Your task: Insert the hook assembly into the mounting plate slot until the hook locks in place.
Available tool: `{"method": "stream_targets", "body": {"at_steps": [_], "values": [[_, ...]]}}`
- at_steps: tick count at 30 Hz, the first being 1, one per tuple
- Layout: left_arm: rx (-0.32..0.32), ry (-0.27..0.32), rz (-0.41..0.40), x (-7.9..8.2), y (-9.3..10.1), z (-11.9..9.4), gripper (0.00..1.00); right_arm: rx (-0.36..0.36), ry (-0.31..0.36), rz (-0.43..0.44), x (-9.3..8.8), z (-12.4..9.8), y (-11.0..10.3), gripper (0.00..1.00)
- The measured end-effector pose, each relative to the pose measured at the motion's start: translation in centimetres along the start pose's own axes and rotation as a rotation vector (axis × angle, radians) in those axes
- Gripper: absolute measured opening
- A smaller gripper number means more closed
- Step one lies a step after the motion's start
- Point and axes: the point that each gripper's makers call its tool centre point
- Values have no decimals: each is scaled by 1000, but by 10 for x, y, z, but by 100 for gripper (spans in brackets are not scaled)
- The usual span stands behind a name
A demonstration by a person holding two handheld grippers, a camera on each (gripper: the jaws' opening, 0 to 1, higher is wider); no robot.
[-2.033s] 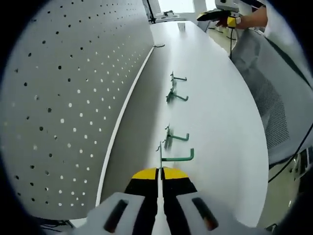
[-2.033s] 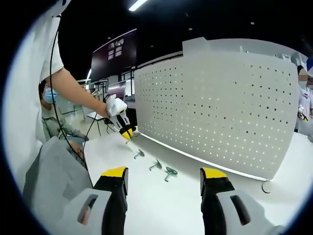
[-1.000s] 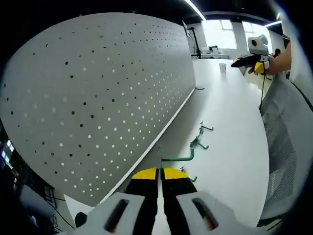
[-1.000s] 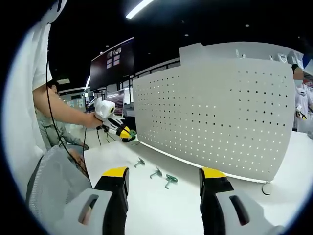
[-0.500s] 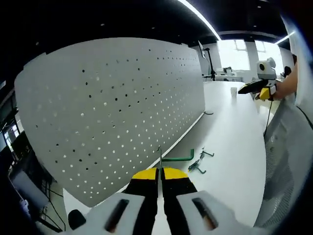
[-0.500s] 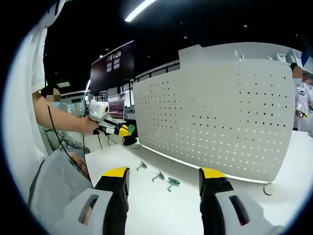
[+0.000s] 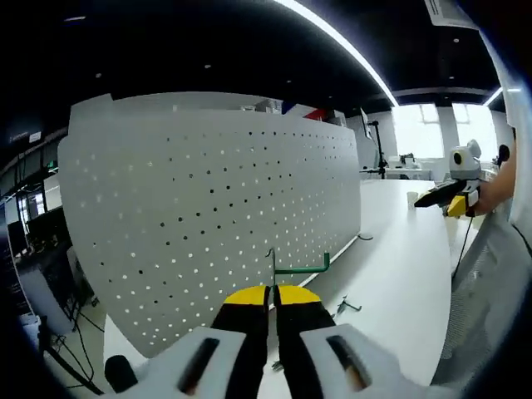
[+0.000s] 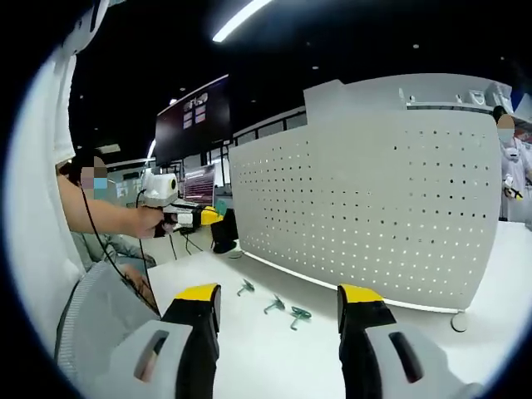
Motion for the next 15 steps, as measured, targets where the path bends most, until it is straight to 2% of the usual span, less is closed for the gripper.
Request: {"method": "stream_targets", "body": {"at_steps": [4,9,10,15], "values": [[20,53,-26,14,-1,-5,2,3,4,13,1,0,-2,54],[28,98,-21,28,3,-6,2,0,11,8,2,-1,-3,54],[28,114,-48,29,3,-5,2,-1,12,8,3,-2,-4,54],[32,142,-56,34,8,-4,2,1,20,7,5,-1,-6,54]]}}
Point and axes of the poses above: the point that each gripper's makers call its tool centre point, and the gripper's own axes: z roughly forward along the fingers, y roughly to its right, x roughly out of its top, and after that the axes turned 2 degrees about -y, right-handed
